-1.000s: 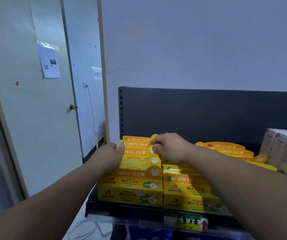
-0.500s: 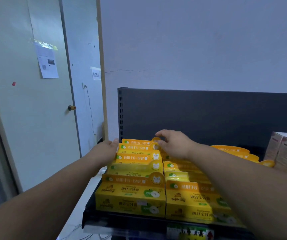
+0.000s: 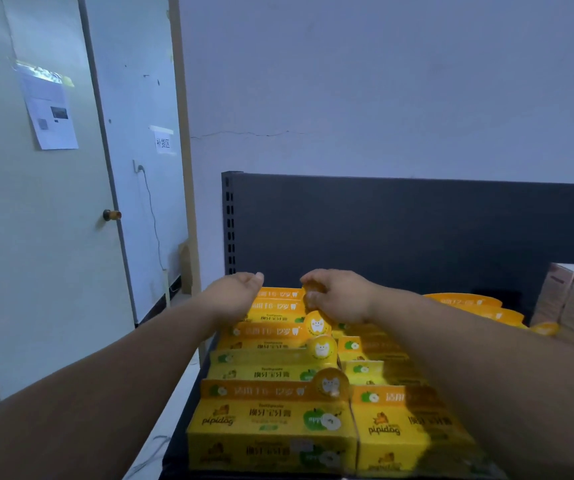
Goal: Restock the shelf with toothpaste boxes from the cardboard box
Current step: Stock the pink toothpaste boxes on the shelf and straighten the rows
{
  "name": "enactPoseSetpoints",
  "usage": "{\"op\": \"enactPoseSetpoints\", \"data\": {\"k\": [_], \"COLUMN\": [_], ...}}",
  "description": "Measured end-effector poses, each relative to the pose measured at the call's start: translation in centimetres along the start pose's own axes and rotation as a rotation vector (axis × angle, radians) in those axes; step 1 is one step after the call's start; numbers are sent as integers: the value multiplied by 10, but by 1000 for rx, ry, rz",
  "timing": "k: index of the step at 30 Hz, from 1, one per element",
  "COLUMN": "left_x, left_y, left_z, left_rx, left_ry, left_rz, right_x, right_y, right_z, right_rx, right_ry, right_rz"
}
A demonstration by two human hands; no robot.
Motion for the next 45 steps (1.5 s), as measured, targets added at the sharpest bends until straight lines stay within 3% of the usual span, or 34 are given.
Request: {"op": "enactPoseSetpoints", "data": {"k": [6,20,37,41,45], "left_x": [9,-28,-57,-66,-78], "left_y": [1,10,28,38,35], "left_z": [-8,-14,-16,-27,-30], "left_rx": [59,139,-224,-420,-460], "left_ry": [90,36,-28,13,29], "left_rz": [-21,-35,45,130,146], "right_x": [-2,-14,-30,-44,-59], "right_y": [2,14,10,3,-4], "right_z": [0,-9,-13,-5,-3], "right_rx": [-7,-23,-10,8,4], "right_ry": [12,44,58,23,-6], "right_rz": [-24,53,28,25,42]}}
Point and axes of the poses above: each hand's wrist, its own x-axis towards the middle knuckle, its own z-axis out of the back of the hand, y = z × x, the point moved 6 cm from there along x, towards the middle knuckle, and after that the axes turned 8 degrees about y, right-handed, at the moved point
